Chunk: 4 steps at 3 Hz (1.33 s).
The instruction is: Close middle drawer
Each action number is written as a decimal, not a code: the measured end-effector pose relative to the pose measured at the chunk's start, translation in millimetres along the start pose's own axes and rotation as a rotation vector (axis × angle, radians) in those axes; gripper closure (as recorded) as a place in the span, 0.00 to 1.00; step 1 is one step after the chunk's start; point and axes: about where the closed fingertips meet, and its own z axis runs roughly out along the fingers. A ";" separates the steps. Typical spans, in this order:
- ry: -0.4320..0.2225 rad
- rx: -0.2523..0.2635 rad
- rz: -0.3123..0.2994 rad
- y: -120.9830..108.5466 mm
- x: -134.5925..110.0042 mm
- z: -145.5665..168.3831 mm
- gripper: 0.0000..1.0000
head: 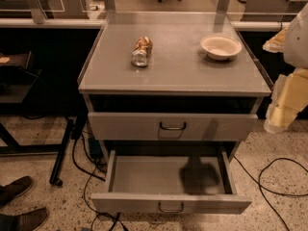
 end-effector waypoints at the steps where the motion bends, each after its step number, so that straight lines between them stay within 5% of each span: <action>1: 0.000 0.000 0.000 0.0 0.0 0.0 0.01; 4: 0.000 0.000 0.000 0.0 0.0 0.0 0.67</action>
Offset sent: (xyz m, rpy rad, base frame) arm 0.0000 0.0000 0.0000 0.0000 0.0000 0.0000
